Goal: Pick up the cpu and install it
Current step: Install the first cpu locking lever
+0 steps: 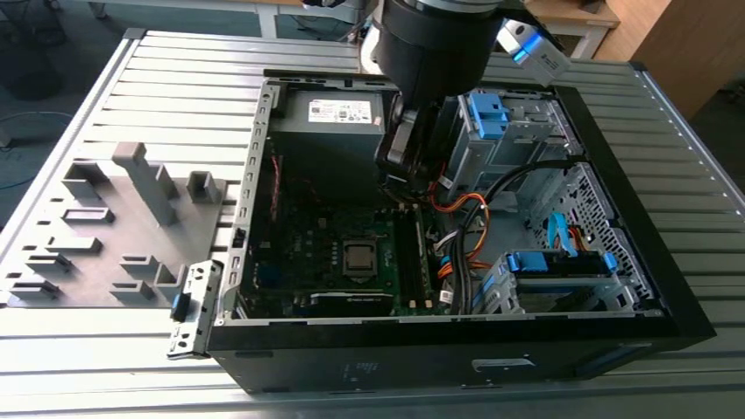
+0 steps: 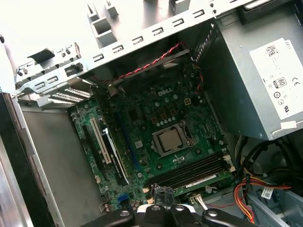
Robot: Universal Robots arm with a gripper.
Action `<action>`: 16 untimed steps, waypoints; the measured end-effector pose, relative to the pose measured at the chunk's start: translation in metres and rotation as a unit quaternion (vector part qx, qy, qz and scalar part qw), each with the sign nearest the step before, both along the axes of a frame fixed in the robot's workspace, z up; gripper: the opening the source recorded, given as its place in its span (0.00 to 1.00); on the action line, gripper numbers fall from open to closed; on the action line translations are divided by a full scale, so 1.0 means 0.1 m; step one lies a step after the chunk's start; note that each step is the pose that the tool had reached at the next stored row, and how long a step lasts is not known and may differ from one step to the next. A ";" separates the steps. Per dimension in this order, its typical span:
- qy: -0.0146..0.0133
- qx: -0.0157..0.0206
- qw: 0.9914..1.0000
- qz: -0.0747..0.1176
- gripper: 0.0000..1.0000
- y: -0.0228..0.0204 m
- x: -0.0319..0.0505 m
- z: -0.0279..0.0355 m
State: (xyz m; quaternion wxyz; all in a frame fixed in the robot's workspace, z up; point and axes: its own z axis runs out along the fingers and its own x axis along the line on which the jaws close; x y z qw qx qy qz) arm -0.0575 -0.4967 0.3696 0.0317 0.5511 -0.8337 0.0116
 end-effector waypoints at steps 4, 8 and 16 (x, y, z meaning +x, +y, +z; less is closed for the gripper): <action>0.000 0.000 1.000 0.000 0.11 0.000 0.000 -0.005; -0.001 0.000 1.000 0.014 0.11 0.000 0.000 -0.036; -0.002 0.000 0.998 0.062 0.11 0.000 0.000 -0.132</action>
